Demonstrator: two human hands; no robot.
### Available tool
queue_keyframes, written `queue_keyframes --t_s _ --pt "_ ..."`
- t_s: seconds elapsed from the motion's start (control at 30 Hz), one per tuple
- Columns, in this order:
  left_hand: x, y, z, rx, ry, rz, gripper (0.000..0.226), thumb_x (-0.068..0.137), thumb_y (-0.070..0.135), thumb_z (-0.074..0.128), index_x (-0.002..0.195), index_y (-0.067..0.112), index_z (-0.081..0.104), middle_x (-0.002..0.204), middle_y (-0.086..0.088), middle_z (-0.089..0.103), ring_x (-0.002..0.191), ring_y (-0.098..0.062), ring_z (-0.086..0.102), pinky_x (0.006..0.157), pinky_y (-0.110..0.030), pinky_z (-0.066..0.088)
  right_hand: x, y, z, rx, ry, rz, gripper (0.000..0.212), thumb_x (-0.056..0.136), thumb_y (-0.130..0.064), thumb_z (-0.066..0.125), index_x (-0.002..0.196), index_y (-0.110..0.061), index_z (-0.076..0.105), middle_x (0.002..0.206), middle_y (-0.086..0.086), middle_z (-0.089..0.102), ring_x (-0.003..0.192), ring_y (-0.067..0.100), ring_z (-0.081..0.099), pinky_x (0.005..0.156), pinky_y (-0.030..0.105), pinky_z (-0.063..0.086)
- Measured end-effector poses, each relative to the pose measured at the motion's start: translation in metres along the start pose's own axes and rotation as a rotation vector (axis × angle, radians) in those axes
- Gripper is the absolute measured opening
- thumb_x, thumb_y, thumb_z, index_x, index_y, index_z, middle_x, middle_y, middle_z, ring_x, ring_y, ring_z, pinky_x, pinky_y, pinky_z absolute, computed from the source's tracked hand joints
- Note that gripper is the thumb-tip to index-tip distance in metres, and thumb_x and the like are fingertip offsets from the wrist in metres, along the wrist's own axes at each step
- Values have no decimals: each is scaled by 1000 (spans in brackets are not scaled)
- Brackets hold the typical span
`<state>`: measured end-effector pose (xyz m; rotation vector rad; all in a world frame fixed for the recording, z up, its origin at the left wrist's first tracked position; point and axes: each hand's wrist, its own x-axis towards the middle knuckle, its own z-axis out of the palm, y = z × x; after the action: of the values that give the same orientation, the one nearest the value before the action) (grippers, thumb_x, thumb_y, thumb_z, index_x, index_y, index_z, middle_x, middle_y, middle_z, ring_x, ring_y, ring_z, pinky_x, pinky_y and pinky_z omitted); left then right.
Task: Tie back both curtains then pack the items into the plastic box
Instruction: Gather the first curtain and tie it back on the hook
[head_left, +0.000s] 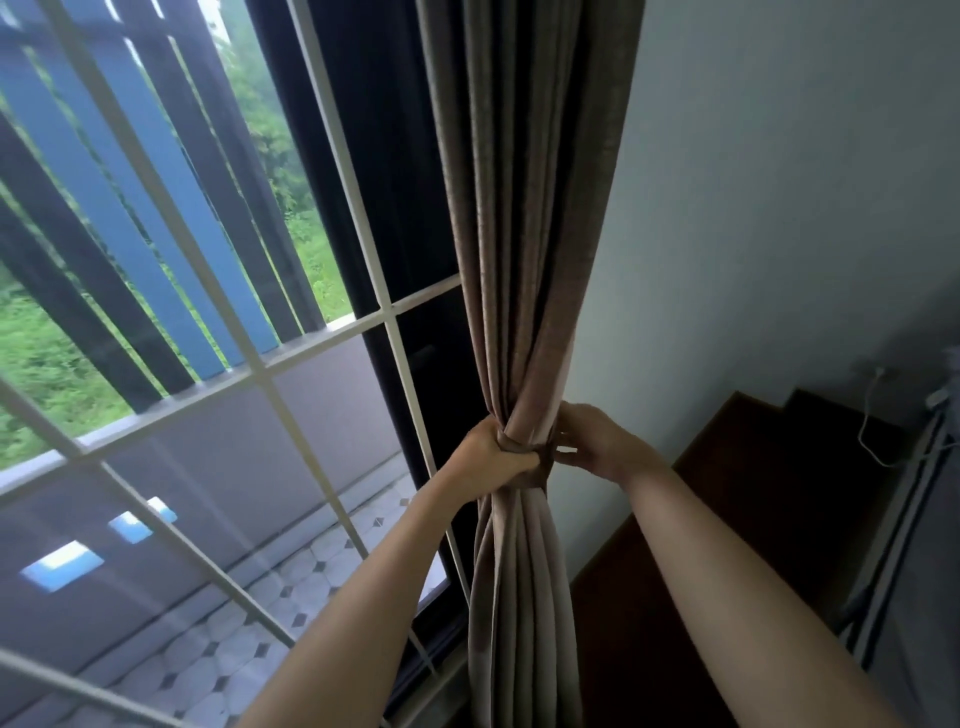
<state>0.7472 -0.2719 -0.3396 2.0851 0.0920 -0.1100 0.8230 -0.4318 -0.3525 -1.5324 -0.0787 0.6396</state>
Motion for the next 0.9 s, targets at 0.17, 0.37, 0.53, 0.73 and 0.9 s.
queue_keyframes --t_s 0.17,0.37,0.53,0.73,0.9 --pt "5 -1 -11 -7 -25 -75 59 54 34 72 108 10 63 92 -1 68 91 -17 66 78 -25 52 4 -18 -2 -247 64 116 13 90 -23 53 88 -13 61 84 3 62 83 15 56 78 29 44" --pt "1 -2 -5 -66 3 -16 24 75 8 68 96 16 62 82 6 66 86 -14 64 70 -17 47 -1 -24 -9 309 87 -29 20 82 -8 64 100 -16 67 91 3 62 89 16 57 75 27 46" --pt "-1 -8 4 -114 134 36 34 65 21 66 97 24 56 88 4 67 87 -12 65 76 -27 52 -19 -11 -10 861 34 -101 5 86 -8 66 90 -5 63 85 10 64 76 19 66 74 31 56" --pt "-4 -15 10 -117 175 79 51 59 34 67 106 18 58 97 -2 67 91 -14 66 80 -32 55 -38 22 -10 867 45 32 16 81 -2 64 97 -1 64 88 10 65 67 12 57 48 17 45" --pt "-4 -17 4 -147 230 70 40 56 35 68 94 34 60 110 -9 62 99 -18 64 87 -40 56 -50 42 -18 1023 134 -109 33 85 10 43 103 -12 60 94 9 65 86 21 62 87 29 49"
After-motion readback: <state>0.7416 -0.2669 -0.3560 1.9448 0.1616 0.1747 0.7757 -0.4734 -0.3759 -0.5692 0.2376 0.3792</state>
